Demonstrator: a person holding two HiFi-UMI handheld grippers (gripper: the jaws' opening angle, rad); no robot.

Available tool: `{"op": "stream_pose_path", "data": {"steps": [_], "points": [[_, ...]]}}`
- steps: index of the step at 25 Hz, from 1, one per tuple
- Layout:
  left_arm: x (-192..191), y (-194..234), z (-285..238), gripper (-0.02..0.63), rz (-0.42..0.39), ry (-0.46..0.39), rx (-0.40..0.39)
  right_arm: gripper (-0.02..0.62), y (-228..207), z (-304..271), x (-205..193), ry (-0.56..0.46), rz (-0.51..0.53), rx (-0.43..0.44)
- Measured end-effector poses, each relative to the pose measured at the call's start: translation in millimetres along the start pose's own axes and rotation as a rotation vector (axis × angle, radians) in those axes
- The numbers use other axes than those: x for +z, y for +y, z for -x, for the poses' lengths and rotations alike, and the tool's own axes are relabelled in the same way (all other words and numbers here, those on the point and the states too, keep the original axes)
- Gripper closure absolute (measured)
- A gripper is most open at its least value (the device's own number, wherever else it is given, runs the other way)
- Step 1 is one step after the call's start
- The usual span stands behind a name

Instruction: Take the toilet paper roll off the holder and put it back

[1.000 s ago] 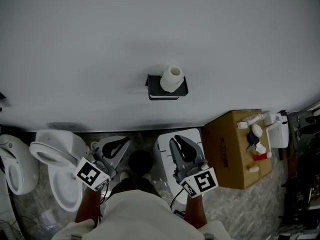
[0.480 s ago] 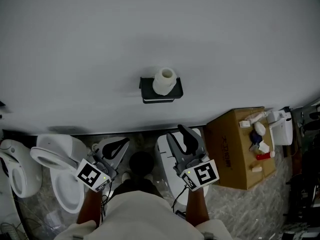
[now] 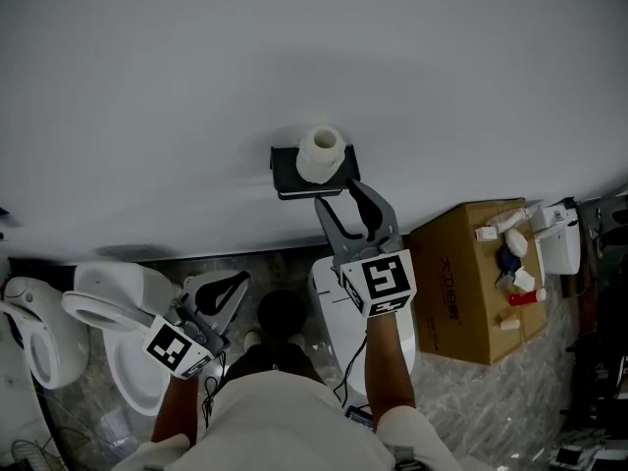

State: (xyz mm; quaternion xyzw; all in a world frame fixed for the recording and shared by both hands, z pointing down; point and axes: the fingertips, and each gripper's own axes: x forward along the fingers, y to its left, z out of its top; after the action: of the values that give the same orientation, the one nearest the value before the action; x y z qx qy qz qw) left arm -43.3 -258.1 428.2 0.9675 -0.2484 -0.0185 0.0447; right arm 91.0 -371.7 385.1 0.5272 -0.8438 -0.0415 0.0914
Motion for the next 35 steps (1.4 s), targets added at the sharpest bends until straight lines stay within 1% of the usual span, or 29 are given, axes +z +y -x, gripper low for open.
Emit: {"op": "stream_pose_path", "data": {"steps": [2,6,9,18,27,35], "points": [[0.4,-1.2,0.3,0.603,-0.004,-0.004,-0.007,0.368,-3.9,-13.1,-3.7,0.013,0.004,-0.007],[0.0,-1.0,0.4,0.603,-0.006,-0.003,-0.008,0.317,-14.3,-33.0,-11.8,0.023,-0.038,-0.025],[-0.1,0.5,0.6,0.603,-0.008,-0.002,-0.004,0.298,-21.9,-45.4,-16.2,0.030,-0.063,-0.029],[-1.8,2.3,5.7,0.603,-0.010,0.013,0.006,0.298,-30.7,-67.2,-24.7,0.063,-0.075,-0.031],[0.2,0.3,3.8,0.603,-0.008,0.008,-0.011,0.299,-31.9,-84.7,-31.5,0.102,-0.075,-0.030],[-0.3,-0.5,1.5,0.603,-0.010,0.006,-0.015,0.316,-36.5,-89.1,-36.1,0.143,-0.064,-0.062]]}}
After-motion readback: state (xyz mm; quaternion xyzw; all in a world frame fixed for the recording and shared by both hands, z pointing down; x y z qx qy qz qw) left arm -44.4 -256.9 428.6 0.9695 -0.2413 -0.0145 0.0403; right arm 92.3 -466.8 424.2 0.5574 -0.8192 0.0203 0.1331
